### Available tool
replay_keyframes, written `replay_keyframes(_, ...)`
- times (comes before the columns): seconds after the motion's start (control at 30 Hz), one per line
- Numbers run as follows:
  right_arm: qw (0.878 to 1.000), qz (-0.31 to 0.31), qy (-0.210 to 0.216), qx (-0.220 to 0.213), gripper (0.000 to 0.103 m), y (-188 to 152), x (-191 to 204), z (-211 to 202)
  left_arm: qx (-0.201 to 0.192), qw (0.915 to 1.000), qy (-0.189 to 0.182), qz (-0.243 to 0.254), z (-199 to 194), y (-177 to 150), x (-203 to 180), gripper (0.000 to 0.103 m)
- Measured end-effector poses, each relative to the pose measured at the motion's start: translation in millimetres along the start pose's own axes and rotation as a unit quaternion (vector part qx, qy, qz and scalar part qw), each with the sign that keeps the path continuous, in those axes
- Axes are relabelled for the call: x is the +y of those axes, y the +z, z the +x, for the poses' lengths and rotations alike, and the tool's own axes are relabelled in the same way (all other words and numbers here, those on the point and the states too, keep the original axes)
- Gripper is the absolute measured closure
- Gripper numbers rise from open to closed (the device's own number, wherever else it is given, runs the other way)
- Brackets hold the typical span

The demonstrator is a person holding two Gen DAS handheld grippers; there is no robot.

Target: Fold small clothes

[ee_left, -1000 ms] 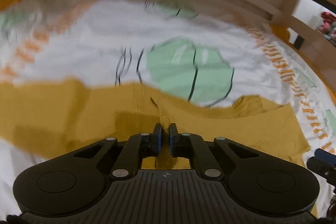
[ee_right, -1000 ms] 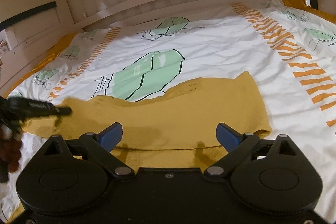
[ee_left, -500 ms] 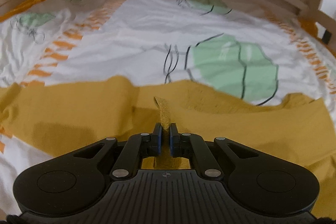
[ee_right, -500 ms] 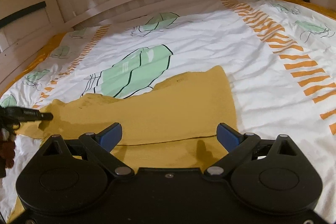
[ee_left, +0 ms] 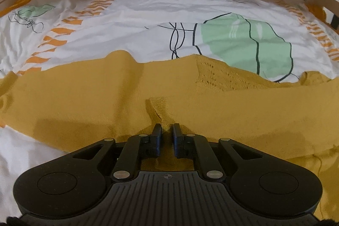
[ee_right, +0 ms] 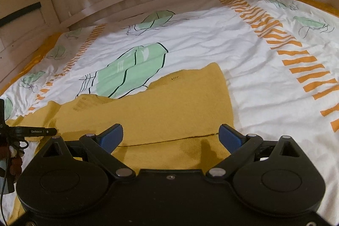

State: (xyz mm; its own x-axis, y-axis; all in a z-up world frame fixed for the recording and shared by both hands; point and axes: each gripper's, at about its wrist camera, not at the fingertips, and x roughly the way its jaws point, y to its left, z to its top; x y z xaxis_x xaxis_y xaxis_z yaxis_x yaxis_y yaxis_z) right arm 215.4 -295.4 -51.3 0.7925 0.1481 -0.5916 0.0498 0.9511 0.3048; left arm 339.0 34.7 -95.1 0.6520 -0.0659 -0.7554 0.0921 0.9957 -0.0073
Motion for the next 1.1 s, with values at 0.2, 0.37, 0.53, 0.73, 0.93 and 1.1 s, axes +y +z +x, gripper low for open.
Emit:
replay_keyframes(0.2,1.000,0.019,0.003,-0.003,0.005,1,-6,-4,0.010,0.9996,0.001,-0.027,-21,-5,8,0.083)
replay_keyframes(0.37,1.000,0.015,0.000,0.002,0.002,-1,-5,-3,0.024,0.9994,-0.023,-0.008,-45,-21,5,0.082)
replay_keyframes(0.53,0.999,-0.002,-0.016,0.032,0.001,-11,-2,8,0.053,0.9971,-0.053,0.010,-55,-49,-4,0.082)
replay_keyframes(0.73,1.000,-0.014,-0.003,0.009,0.001,1,8,-7,0.043,0.9961,-0.070,0.033,-71,-66,-15,0.082)
replay_keyframes(0.93,0.998,-0.060,0.019,-0.009,0.004,37,22,-1,0.000,0.9950,-0.093,0.037,-77,-41,-30,0.082)
replay_keyframes(1.1,0.992,-0.123,0.011,0.003,0.042,59,29,38,-0.022,0.9938,-0.101,0.041,-65,-20,-39,0.082)
